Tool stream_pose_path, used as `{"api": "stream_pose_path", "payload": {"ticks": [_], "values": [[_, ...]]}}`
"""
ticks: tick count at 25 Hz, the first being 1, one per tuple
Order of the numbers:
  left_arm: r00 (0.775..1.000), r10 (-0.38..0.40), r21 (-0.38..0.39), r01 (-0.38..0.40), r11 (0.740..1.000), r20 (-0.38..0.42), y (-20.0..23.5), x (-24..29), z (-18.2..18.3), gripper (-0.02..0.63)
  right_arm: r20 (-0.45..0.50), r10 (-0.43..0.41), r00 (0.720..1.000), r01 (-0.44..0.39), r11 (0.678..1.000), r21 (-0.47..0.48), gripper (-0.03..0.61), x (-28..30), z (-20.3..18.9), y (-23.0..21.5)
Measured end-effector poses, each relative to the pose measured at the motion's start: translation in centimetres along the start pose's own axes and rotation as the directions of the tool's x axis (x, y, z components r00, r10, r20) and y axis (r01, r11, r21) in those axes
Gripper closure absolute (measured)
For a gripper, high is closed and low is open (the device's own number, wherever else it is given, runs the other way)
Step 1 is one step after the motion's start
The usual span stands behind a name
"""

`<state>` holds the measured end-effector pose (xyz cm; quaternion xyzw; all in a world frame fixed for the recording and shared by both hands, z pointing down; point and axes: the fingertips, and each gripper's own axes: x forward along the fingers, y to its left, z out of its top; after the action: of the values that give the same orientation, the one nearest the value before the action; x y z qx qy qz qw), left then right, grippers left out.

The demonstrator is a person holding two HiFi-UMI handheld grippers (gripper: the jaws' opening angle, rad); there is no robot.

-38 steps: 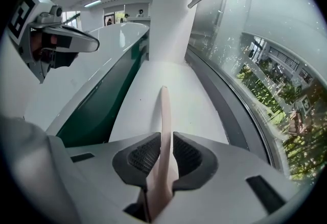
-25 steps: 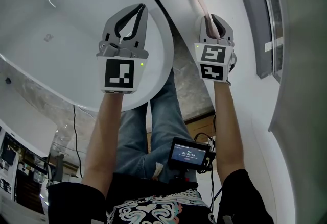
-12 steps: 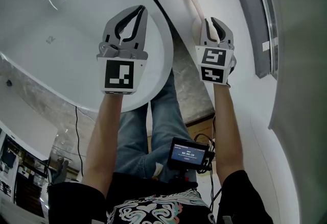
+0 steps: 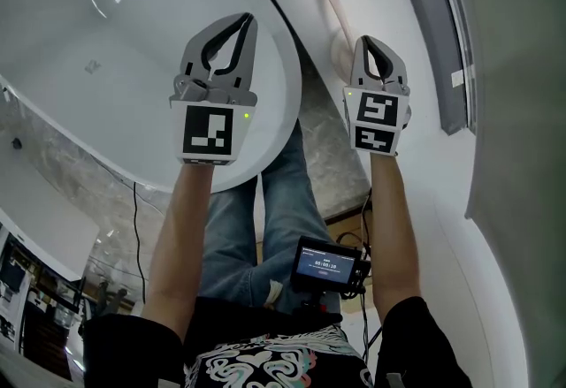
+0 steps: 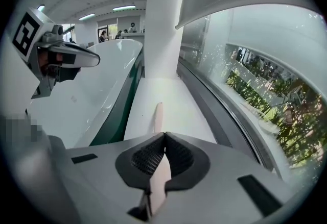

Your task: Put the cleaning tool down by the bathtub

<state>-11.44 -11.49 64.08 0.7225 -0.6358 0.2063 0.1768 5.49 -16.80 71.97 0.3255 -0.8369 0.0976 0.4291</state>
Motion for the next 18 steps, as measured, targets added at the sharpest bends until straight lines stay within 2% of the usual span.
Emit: {"api": "stream_pose_path", "payload": {"ticks": [3, 9, 15, 18], "values": [[0.998, 0.003, 0.017, -0.004, 1.000, 0.062, -0.1, -0.7, 1.2, 0.597, 0.030, 0.008, 1.000, -0.008, 1.000, 0.012, 0.551, -1.2, 0.8, 0.3], [0.995, -0.001, 0.036, -0.003, 0.999, 0.104, -0.7, -2.9, 3.2, 0.597, 0.106, 0.020, 0.994, -0.026, 0.998, 0.055, 0.551, -4.3, 2.3, 0.4], [0.998, -0.009, 0.066, 0.005, 0.998, 0.055, -1.0, -5.8, 4.9, 0.597, 0.113, 0.027, 0.993, -0.031, 0.999, 0.040, 0.551, -7.6, 3.6, 1.6], [0.997, -0.016, 0.064, 0.010, 0.998, 0.081, -0.8, -7.4, 6.4, 0.597, 0.125, 0.031, 0.992, -0.039, 0.998, 0.059, 0.551, -9.4, 4.4, 2.1]]}}
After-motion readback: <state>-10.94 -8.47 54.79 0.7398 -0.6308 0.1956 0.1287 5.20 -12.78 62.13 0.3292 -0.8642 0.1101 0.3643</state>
